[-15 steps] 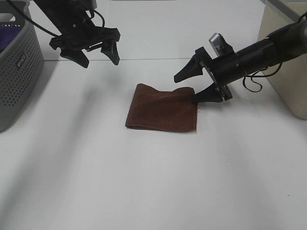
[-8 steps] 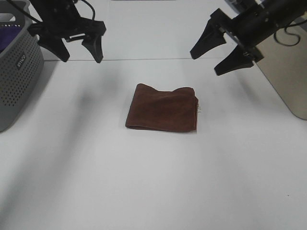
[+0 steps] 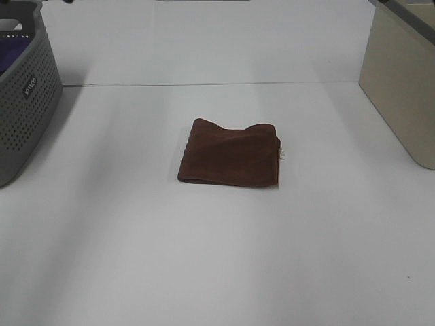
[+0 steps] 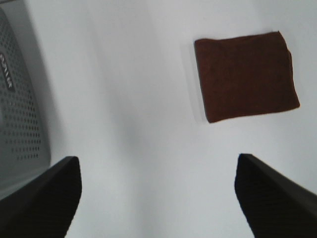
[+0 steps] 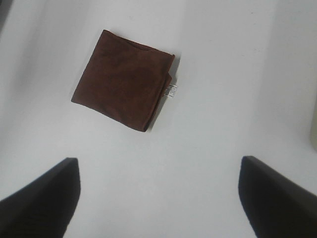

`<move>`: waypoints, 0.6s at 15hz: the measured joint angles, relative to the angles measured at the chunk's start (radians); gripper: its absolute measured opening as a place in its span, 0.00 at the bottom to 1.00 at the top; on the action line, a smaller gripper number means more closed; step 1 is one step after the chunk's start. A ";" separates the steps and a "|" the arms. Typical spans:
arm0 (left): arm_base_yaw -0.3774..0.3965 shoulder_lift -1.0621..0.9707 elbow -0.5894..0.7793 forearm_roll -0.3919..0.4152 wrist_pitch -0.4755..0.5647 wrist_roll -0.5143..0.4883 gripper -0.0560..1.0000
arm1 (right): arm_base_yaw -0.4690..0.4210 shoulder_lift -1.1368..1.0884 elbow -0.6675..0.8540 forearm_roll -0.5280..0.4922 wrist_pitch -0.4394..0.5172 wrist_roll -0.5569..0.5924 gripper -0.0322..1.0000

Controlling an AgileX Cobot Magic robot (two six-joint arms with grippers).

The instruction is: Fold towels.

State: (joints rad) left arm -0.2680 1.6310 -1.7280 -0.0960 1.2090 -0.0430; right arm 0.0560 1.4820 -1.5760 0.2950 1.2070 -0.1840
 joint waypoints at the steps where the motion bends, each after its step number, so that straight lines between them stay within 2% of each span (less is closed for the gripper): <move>1: 0.000 -0.087 0.093 0.001 0.000 -0.001 0.79 | 0.000 -0.063 0.043 -0.008 0.001 0.003 0.84; 4: 0.000 -0.377 0.389 0.002 0.004 -0.029 0.79 | 0.000 -0.265 0.252 -0.016 0.002 0.004 0.84; 9: 0.000 -0.852 0.775 0.004 0.007 -0.034 0.79 | 0.000 -0.623 0.675 -0.051 0.010 -0.002 0.84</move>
State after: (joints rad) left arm -0.2680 0.7790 -0.9530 -0.0920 1.2160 -0.0770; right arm 0.0560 0.8590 -0.9010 0.2440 1.2170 -0.1860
